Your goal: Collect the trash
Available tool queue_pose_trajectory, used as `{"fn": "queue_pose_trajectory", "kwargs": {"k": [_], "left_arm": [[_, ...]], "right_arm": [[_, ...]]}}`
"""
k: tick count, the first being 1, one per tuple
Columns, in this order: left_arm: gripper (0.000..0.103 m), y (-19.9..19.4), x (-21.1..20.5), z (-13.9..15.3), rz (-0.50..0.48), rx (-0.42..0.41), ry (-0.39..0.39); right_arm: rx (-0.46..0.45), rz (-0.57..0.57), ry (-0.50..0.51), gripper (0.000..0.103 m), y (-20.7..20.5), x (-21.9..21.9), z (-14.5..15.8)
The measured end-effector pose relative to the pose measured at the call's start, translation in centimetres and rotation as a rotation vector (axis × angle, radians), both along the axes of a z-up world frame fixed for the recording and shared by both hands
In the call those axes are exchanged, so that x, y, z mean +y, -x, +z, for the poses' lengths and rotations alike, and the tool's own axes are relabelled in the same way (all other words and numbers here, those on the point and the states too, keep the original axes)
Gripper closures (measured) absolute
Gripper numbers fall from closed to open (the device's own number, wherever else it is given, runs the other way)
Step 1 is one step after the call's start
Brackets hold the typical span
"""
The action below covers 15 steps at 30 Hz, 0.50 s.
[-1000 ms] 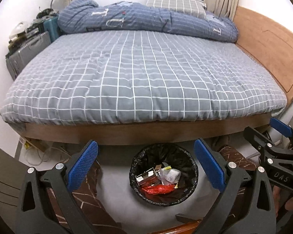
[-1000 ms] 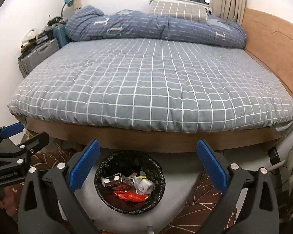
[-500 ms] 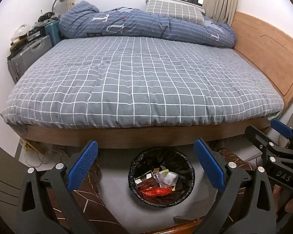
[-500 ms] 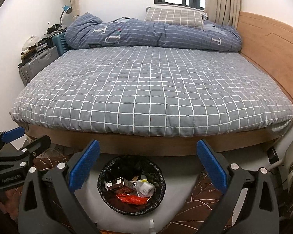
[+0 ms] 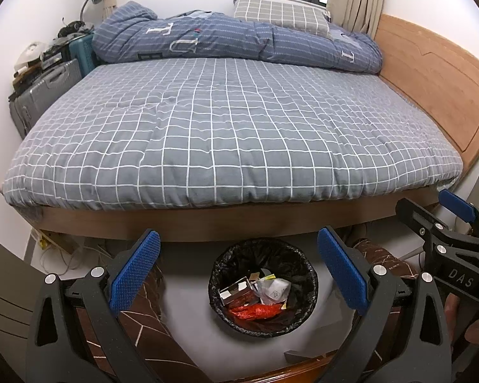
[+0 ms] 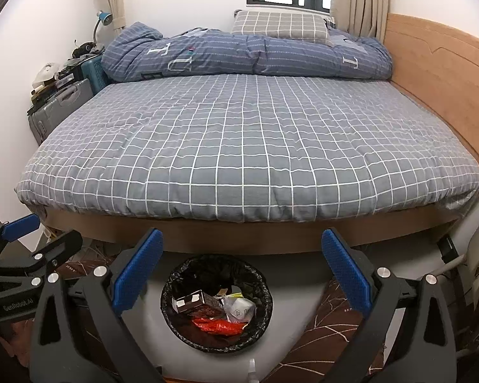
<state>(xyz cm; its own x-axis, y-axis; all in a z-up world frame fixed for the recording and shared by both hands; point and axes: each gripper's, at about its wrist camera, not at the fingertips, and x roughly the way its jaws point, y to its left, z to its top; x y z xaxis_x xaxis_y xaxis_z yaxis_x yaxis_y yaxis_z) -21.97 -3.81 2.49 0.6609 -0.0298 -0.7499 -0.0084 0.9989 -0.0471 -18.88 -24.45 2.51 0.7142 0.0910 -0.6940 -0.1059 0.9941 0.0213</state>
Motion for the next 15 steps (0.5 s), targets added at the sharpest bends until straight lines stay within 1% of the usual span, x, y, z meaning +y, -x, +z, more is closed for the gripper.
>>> {"fn": "queue_pose_trajectory", "kwargs": {"k": [12,15], "left_arm": [[0.006,-0.04,0.28,-0.01,0.019,-0.006,-0.007],[0.006,0.02,0.30,0.05,0.035,-0.017,-0.030]], "right_arm": [[-0.002,0.001,-0.004,0.008,-0.15,0.09,-0.09],[-0.002,0.005,-0.003,0.008,-0.18,0.15,-0.07]]}}
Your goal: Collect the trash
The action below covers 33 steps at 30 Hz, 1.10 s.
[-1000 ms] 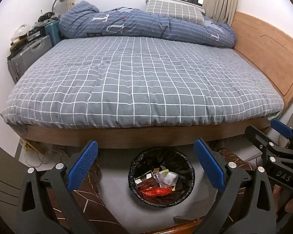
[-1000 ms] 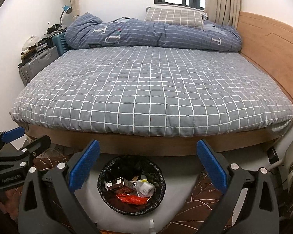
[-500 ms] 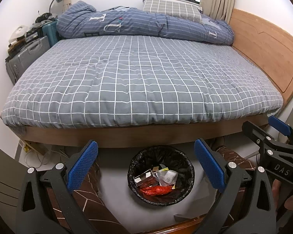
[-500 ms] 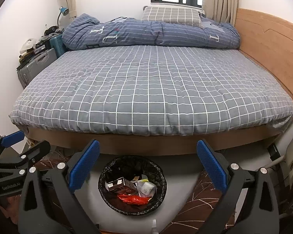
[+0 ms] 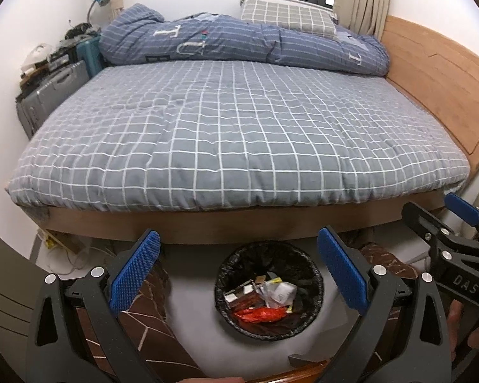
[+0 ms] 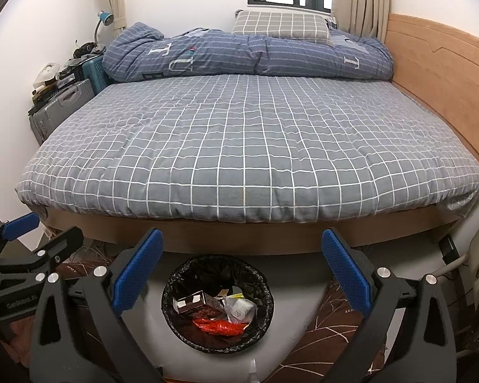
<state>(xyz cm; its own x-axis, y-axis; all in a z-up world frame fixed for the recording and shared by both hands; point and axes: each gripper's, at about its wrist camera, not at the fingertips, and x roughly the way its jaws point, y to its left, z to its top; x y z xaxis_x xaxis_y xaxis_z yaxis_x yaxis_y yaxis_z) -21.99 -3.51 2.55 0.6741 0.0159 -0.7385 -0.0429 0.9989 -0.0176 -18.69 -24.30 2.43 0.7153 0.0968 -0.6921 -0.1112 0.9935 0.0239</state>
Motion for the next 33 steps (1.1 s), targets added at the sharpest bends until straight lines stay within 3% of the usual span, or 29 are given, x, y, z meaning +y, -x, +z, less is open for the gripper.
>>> {"fn": "queue_pose_trajectory", "kwargs": {"k": [33], "left_arm": [[0.006,-0.6,0.3,-1.0,0.016,0.036,0.000]], "right_arm": [[0.003,0.025,0.009,0.008,0.0,0.5,-0.3]]}}
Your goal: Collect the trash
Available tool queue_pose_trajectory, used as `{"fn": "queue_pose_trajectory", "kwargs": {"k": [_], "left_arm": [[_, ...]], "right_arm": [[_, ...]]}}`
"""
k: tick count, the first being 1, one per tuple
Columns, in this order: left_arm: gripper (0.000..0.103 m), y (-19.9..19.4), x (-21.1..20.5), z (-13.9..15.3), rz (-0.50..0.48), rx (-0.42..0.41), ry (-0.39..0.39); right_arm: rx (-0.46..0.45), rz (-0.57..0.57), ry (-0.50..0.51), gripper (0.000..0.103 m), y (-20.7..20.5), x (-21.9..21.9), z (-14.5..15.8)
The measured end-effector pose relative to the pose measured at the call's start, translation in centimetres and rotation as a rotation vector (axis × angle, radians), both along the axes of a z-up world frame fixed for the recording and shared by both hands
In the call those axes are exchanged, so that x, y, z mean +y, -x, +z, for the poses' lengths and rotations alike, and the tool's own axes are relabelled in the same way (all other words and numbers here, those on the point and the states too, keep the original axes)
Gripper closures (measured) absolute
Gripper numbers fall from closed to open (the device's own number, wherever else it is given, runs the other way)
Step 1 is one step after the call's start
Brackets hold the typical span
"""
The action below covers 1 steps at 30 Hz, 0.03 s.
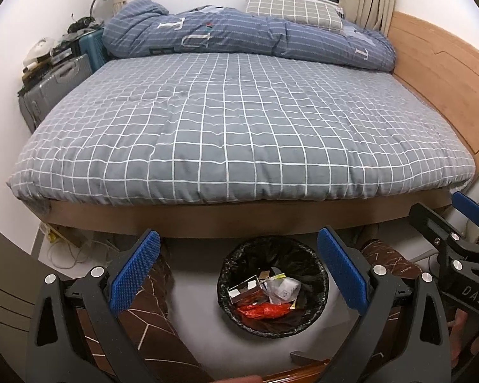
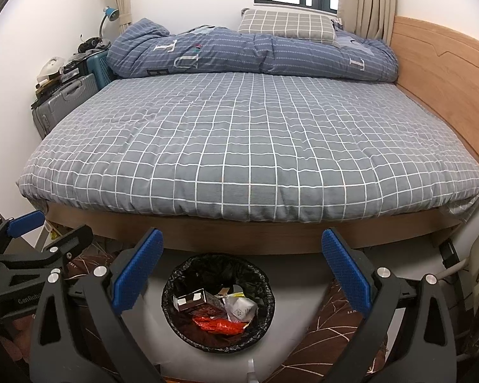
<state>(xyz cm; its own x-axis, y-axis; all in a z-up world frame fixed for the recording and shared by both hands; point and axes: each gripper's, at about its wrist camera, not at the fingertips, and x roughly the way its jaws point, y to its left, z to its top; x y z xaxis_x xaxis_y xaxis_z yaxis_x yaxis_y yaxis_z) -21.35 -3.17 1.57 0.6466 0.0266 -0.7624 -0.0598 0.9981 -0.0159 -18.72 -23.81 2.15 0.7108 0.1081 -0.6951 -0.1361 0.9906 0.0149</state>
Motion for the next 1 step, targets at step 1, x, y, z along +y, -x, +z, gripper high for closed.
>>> {"fn": "queue_pose_trajectory", "kwargs": {"k": [1], "left_arm": [[0.006,0.01,0.02,0.01,0.000,0.000,-0.001]], "right_arm": [[0.001,0.000,0.001,0.008,-0.01,0.01,-0.01]]}}
